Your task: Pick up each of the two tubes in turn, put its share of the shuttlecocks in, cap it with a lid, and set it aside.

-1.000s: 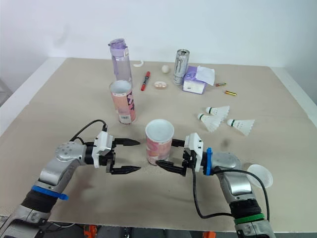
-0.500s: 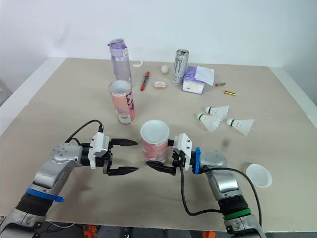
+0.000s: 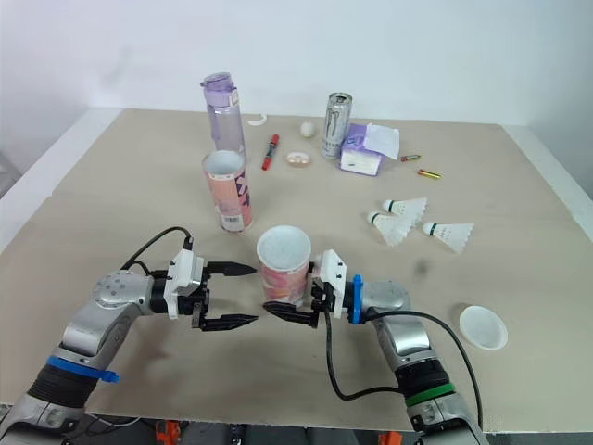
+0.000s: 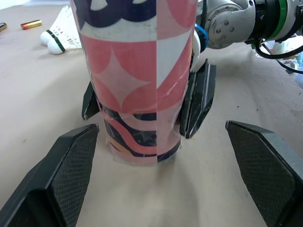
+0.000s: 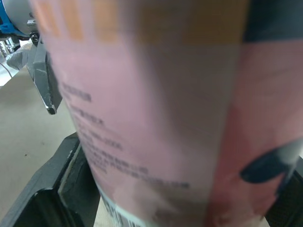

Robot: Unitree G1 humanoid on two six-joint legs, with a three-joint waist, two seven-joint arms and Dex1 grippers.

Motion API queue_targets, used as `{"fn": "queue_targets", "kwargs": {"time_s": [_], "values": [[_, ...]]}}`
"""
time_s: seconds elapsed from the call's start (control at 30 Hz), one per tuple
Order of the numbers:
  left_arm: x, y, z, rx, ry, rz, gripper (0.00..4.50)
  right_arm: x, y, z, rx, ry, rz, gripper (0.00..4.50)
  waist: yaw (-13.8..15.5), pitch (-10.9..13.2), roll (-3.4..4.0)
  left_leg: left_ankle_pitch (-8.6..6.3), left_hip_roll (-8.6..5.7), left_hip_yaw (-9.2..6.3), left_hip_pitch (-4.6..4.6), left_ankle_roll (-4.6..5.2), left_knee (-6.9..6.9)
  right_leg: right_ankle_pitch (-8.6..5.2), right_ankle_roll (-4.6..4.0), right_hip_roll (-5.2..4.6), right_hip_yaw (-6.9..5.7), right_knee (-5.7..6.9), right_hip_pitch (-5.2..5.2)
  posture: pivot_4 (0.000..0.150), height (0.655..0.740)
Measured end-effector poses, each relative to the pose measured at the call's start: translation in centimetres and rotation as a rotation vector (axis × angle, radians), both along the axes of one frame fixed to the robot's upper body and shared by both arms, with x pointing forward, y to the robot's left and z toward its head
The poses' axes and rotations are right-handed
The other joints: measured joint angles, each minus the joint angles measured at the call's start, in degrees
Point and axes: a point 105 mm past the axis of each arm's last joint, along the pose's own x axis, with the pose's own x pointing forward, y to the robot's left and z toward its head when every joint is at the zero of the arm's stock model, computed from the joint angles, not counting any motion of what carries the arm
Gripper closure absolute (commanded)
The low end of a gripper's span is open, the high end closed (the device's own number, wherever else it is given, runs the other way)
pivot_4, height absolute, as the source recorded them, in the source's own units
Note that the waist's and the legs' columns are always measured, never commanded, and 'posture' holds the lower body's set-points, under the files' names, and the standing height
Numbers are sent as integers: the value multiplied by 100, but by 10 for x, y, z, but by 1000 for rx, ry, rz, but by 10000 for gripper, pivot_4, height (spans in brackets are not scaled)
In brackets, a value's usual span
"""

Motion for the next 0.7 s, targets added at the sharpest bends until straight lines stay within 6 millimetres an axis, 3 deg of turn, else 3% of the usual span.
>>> {"fn": "queue_targets", "kwargs": {"time_s": [0.07, 0.2, 0.57, 0.7], "values": [[1, 0, 0, -1, 0, 7, 0, 1, 0, -1, -3, 0, -1, 741, 0, 0, 0, 1, 2, 0, 0, -1, 0, 0, 0, 2, 0, 0, 0, 1500, 7400], [1, 0, 0, -2, 0, 11, 0, 1, 0, -1, -5, 2, 0, 10035, 0, 0, 0, 1, 7, 0, 1, -2, 0, 0, 0, 7, 0, 0, 0, 1500, 7400], [0, 1, 0, -3, -1, 9, 0, 2, -1, 0, -8, -8, -4, 10035, 0, 0, 0, 2, 11, 2, 3, -4, 1, 3, -6, 10, 0, 0, 0, 1500, 7400], [0, 0, 0, -5, -5, 7, 0, 0, -6, 11, -10, -44, -21, 10035, 2, 0, 0, 3, 12, 2, 3, -4, 1, 4, -7, 10, 1, 1, 0, 1500, 7400]]}}
